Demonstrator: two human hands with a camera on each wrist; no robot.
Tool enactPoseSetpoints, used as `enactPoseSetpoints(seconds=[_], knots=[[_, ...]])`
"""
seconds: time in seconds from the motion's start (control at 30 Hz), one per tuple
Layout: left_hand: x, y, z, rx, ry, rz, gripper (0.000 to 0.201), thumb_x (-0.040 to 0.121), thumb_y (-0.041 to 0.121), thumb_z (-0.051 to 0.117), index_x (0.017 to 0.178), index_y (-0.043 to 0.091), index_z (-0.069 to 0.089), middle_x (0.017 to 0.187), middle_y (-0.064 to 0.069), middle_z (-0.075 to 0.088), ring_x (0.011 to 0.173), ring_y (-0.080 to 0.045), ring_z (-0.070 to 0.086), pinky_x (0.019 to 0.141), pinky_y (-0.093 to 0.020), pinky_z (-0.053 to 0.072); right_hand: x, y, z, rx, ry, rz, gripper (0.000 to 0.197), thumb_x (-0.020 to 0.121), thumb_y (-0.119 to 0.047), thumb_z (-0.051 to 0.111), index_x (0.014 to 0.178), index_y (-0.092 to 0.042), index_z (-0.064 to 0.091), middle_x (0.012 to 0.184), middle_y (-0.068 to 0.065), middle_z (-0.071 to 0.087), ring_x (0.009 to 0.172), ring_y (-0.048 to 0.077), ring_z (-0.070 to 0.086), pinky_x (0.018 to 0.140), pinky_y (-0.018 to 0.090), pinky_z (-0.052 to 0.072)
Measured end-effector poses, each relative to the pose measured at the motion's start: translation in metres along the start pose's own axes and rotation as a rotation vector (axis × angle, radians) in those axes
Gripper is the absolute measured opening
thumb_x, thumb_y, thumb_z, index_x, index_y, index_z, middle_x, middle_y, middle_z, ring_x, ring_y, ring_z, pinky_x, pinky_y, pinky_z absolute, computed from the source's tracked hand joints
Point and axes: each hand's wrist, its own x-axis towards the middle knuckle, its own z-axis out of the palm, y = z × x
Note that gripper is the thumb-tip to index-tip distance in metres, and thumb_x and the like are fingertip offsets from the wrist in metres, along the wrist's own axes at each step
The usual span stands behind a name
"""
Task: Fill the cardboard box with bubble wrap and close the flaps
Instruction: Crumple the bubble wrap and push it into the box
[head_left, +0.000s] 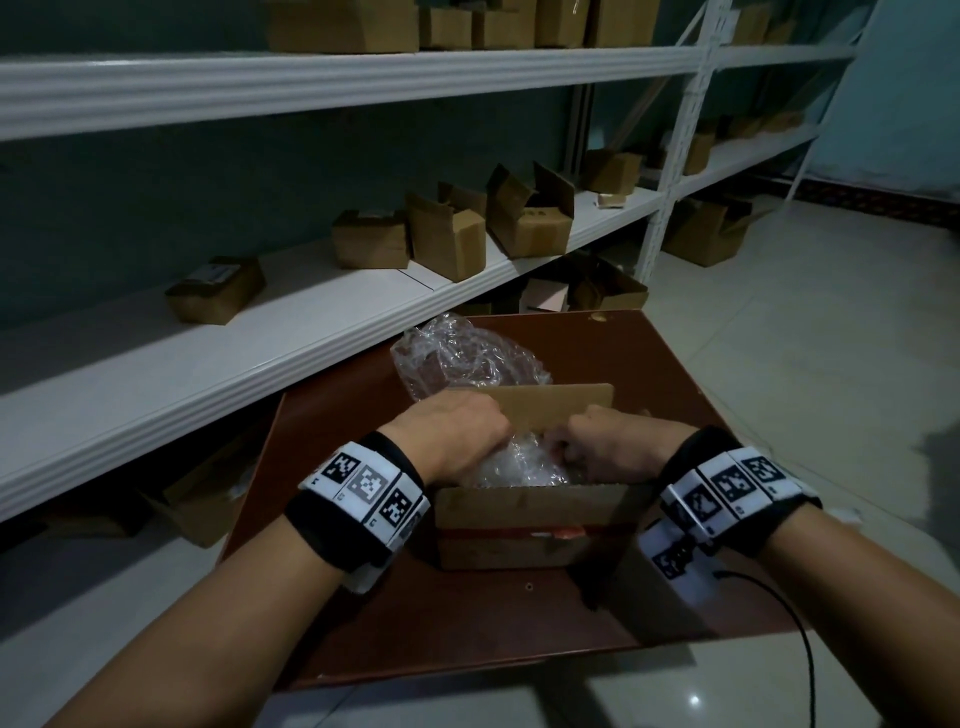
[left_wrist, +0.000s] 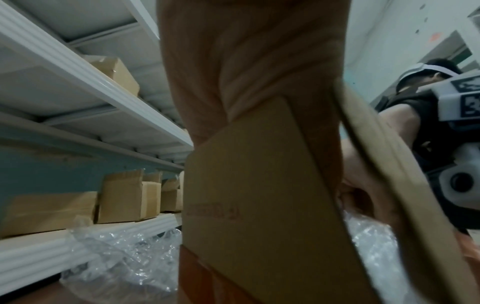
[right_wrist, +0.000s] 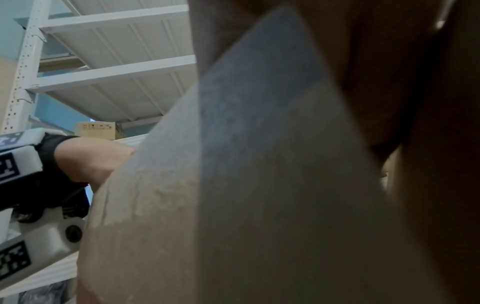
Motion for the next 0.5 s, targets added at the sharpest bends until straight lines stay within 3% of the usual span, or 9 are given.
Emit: enactPoseSetpoints(seconds=[0.07, 0.13, 0.2, 0.27, 0.4, 0.5], knots=[[0.001, 0.004, 0.001, 0.013, -0.044, -0.013, 0.013, 0.098, 0.01, 0.057, 0.096, 0.012, 0.07, 0.088, -0.002, 0.058, 0.085, -0.025, 0.061, 0.073, -0.03, 0.044, -0.001, 0.0, 0.0, 0.007, -0.007, -0.008, 0.023, 0.091, -0.003, 0.062, 0.108, -0.017, 0.069, 0.103, 0.002, 0.071, 0.095, 0.019, 0.064, 0.083, 0.031, 0.051], [0.004, 0.006, 0.003, -0.021, -0.158, -0.044, 0.011, 0.097, 0.005, 0.057, 0.092, 0.011, 0.066, 0.084, -0.002, 0.056, 0.092, -0.027, 0.065, 0.077, -0.032, 0.05, -0.002, 0.001, -0.001, 0.021, -0.023, 0.011, 0.021, 0.092, -0.006, 0.061, 0.103, -0.022, 0.067, 0.099, -0.004, 0.069, 0.094, 0.015, 0.062, 0.091, 0.043, 0.053], [0.007, 0.005, 0.005, -0.071, -0.266, -0.063, 0.005, 0.096, 0.006, 0.061, 0.092, 0.005, 0.064, 0.092, -0.004, 0.064, 0.099, -0.029, 0.067, 0.085, -0.036, 0.056, -0.003, 0.002, -0.001, 0.033, -0.025, 0.036, 0.018, 0.094, -0.011, 0.06, 0.1, -0.027, 0.065, 0.097, -0.008, 0.067, 0.097, 0.015, 0.061, 0.097, 0.054, 0.048], [0.008, 0.003, 0.004, -0.141, -0.319, -0.075, 0.017, 0.095, 0.011, 0.067, 0.109, 0.002, 0.071, 0.111, -0.008, 0.071, 0.107, -0.027, 0.068, 0.084, -0.034, 0.055, -0.003, 0.003, -0.001, 0.026, -0.03, 0.03, 0.018, 0.093, -0.012, 0.061, 0.1, -0.028, 0.065, 0.097, -0.009, 0.065, 0.099, 0.016, 0.061, 0.098, 0.056, 0.047], [0.011, 0.004, 0.008, -0.141, -0.346, -0.098, 0.025, 0.098, 0.009, 0.064, 0.123, 0.008, 0.065, 0.128, -0.008, 0.066, 0.119, -0.026, 0.062, 0.076, -0.032, 0.04, 0.0, 0.006, 0.007, -0.033, 0.059, -0.053, 0.025, 0.09, -0.006, 0.064, 0.111, -0.016, 0.073, 0.104, 0.002, 0.072, 0.101, 0.024, 0.067, 0.087, 0.033, 0.049], [0.015, 0.007, 0.013, -0.095, -0.372, -0.108, 0.016, 0.099, 0.006, 0.06, 0.114, 0.009, 0.065, 0.128, -0.01, 0.063, 0.119, -0.03, 0.059, 0.085, -0.047, 0.043, 0.004, 0.013, 0.011, 0.012, 0.071, -0.051, 0.026, 0.088, -0.002, 0.064, 0.111, -0.011, 0.073, 0.106, 0.007, 0.073, 0.094, 0.025, 0.065, 0.08, 0.025, 0.045]])
